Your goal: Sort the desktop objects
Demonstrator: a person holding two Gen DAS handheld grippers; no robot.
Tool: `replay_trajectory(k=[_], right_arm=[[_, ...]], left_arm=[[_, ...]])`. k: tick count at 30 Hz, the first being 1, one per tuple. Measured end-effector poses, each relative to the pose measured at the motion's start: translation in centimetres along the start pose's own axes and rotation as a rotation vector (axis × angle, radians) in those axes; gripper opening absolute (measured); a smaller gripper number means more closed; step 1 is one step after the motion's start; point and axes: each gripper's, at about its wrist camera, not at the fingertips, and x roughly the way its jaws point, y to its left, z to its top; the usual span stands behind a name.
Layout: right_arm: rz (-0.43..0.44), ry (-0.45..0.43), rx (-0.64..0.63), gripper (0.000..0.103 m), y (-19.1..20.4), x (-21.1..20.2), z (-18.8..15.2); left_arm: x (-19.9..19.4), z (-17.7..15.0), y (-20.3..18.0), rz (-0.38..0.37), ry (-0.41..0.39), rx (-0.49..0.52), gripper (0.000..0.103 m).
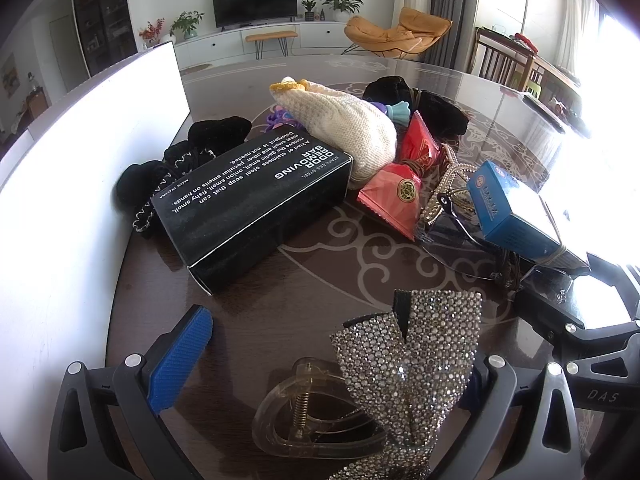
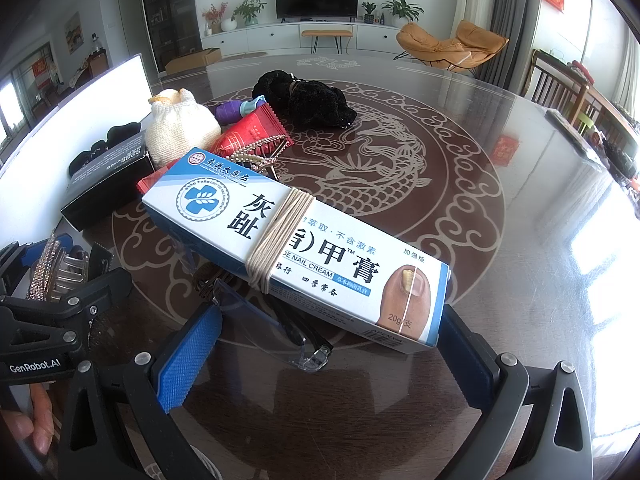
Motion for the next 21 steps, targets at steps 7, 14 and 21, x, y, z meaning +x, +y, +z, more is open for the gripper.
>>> replay_trajectory(k=[7,14,21], right_arm=[[0.0,0.0,0.0,0.103,0.01,0.01,0.0],[0.0,0.0,0.0,0.103,0.02,0.01,-0.01],[0.0,0.0,0.0,0.103,0.01,-0.01,-0.02]], left_arm=[[0.05,0.04,0.06,-0.002,0.0,0.001,0.103],[0.12,0.05,0.2,-0.004,0.0,0.006,0.103],[0.11,0.04,0.23,-0.003,-0.001,0.004,0.103]])
